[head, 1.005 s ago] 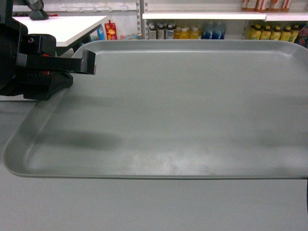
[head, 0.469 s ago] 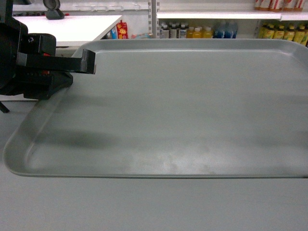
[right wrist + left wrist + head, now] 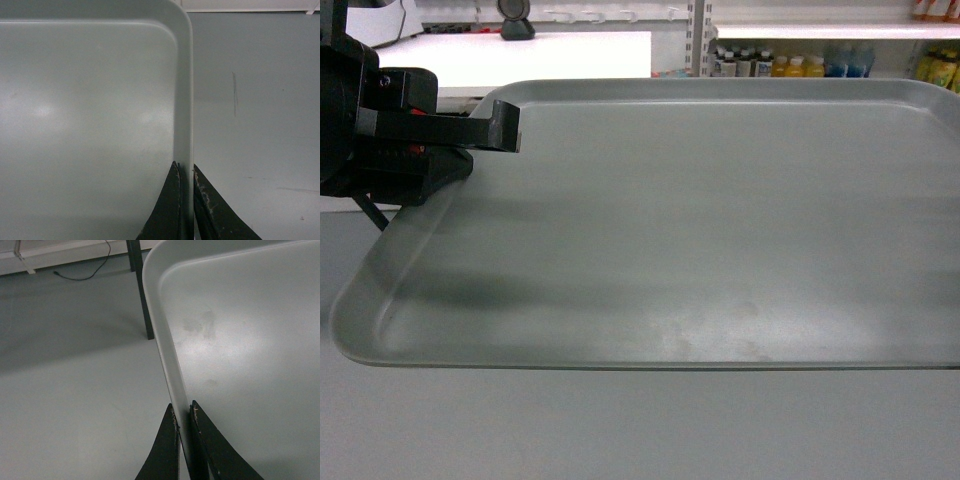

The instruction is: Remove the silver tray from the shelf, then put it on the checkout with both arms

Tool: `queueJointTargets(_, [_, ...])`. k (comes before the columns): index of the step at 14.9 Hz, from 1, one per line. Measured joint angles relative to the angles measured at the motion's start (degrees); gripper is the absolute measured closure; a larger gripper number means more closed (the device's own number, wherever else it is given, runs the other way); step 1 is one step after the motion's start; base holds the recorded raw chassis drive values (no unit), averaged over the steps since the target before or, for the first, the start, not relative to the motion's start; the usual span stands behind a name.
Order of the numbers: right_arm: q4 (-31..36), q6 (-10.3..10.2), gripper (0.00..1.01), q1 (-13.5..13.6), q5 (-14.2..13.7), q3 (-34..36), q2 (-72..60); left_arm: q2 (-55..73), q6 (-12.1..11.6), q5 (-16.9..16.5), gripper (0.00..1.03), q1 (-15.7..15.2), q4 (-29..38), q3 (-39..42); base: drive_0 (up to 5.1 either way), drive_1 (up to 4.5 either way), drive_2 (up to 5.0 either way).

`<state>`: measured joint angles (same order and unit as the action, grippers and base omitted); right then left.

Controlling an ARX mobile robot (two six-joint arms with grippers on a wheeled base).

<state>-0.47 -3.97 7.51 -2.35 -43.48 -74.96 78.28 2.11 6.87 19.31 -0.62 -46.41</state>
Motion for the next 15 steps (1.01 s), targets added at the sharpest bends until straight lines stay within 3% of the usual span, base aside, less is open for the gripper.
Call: queueJointTargets(15, [-0.2, 0.1, 0.98, 0.0, -0.1, 0.0, 0.0, 0.0, 0.0, 0.0, 0.99, 0.0, -0.1, 0.0, -5.0, 2.42, 2.4])
